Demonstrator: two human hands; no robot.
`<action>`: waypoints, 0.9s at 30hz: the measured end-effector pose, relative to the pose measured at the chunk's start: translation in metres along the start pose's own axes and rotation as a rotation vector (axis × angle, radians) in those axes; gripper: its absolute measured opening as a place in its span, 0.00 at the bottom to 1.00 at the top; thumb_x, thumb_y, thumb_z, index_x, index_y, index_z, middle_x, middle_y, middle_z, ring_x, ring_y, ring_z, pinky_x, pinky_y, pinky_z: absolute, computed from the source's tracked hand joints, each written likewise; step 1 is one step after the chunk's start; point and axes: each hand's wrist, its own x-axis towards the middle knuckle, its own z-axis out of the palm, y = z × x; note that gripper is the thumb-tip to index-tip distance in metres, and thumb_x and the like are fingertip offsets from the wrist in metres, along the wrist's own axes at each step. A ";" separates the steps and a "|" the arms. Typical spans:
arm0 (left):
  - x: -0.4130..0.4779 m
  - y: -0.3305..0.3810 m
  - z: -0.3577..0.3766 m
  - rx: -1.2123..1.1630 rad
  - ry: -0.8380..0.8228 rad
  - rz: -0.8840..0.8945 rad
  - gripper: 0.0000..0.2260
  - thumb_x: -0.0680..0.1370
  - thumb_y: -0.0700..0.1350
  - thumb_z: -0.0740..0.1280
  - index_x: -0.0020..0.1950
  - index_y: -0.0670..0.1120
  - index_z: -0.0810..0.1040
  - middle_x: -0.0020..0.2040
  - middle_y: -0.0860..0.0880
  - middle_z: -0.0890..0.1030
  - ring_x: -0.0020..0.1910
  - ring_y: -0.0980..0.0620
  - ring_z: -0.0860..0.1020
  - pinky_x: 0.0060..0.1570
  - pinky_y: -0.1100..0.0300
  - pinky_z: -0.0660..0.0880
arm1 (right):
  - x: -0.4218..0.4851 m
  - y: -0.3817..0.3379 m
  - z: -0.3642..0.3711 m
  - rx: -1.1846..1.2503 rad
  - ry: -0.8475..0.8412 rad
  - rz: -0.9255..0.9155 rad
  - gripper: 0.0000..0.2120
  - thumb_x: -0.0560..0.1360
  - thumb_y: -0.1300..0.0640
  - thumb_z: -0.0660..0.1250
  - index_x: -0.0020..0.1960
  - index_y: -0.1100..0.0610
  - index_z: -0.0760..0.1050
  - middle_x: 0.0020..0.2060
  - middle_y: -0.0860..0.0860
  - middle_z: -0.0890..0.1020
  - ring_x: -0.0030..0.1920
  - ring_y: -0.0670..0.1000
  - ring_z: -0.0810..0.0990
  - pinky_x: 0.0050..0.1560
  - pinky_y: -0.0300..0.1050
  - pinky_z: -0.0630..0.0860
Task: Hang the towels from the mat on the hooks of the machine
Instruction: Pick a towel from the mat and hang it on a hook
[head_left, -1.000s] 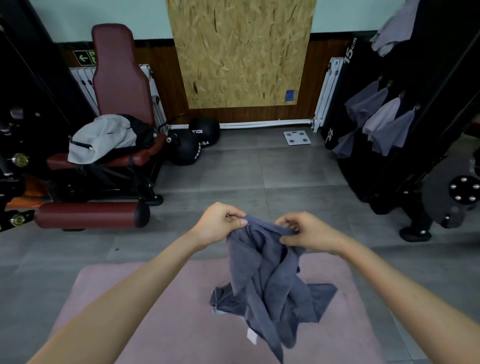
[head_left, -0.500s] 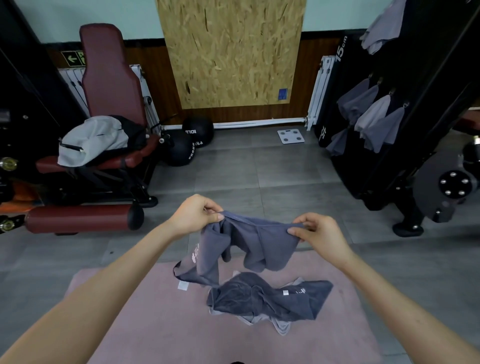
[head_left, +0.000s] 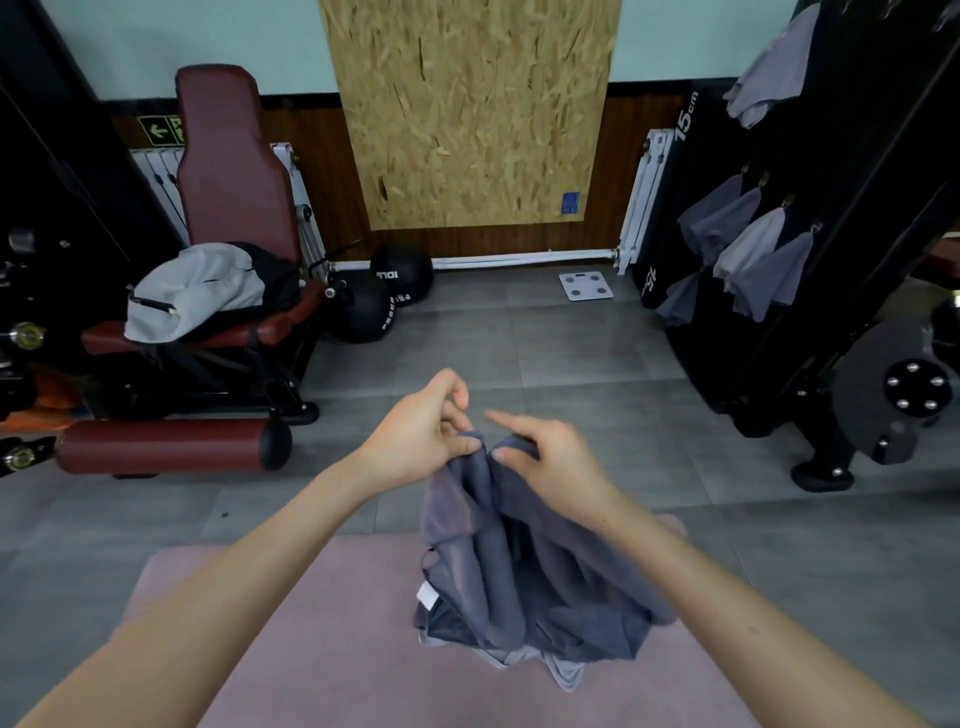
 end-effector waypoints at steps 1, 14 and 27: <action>0.000 0.003 0.001 -0.035 -0.001 0.013 0.20 0.71 0.38 0.73 0.42 0.52 0.62 0.36 0.53 0.81 0.30 0.61 0.73 0.38 0.67 0.71 | 0.000 -0.001 0.002 0.054 -0.011 -0.008 0.18 0.73 0.59 0.68 0.63 0.51 0.76 0.53 0.50 0.83 0.57 0.51 0.79 0.60 0.48 0.73; -0.015 -0.009 0.002 0.281 -0.051 0.191 0.07 0.70 0.36 0.68 0.44 0.46 0.74 0.37 0.52 0.79 0.34 0.59 0.75 0.39 0.68 0.70 | -0.009 0.006 -0.013 -0.104 -0.034 -0.008 0.03 0.75 0.58 0.66 0.46 0.57 0.77 0.39 0.47 0.78 0.44 0.51 0.76 0.46 0.42 0.68; -0.016 -0.017 -0.018 -0.081 0.014 -0.057 0.06 0.74 0.45 0.70 0.39 0.44 0.82 0.34 0.51 0.82 0.33 0.59 0.76 0.38 0.63 0.72 | 0.005 0.030 -0.034 -0.006 0.153 0.247 0.04 0.74 0.59 0.68 0.40 0.54 0.77 0.38 0.50 0.81 0.45 0.54 0.79 0.49 0.46 0.73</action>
